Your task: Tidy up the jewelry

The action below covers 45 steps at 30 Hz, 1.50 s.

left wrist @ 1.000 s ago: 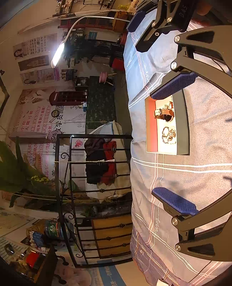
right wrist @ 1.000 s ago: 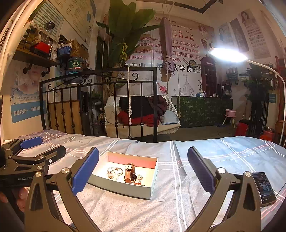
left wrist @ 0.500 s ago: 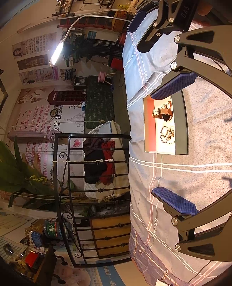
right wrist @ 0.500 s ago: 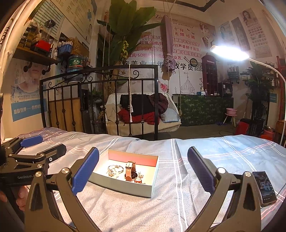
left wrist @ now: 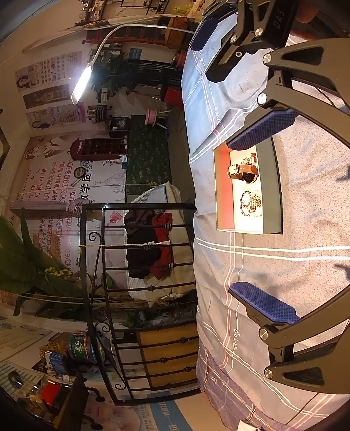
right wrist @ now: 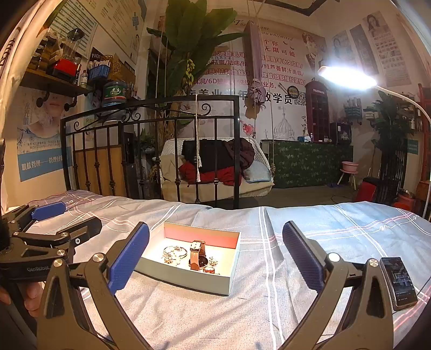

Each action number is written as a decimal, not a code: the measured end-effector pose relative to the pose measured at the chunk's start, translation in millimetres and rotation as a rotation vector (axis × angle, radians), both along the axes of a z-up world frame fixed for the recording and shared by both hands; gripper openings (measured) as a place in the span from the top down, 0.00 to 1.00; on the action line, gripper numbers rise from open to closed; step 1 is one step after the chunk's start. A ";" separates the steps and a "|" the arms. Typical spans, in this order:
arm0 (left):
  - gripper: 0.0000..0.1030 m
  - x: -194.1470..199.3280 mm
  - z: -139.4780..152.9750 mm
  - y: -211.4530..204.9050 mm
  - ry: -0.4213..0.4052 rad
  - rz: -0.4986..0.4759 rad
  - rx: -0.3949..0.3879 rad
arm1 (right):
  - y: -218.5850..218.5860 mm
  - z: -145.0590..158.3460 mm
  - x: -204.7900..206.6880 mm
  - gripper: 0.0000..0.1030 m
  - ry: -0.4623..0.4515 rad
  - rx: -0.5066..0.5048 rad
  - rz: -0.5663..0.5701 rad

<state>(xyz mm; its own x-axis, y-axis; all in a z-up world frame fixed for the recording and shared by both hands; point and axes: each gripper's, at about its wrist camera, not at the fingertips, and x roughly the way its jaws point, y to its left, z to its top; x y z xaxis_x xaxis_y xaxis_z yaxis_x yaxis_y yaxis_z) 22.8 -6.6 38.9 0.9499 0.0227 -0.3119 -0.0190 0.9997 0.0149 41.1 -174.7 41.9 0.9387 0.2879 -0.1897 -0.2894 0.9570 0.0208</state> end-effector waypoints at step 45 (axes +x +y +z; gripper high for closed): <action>0.06 3.1 -2.0 2.9 0.003 0.022 0.001 | 3.6 -12.6 5.4 0.05 0.032 -0.018 0.019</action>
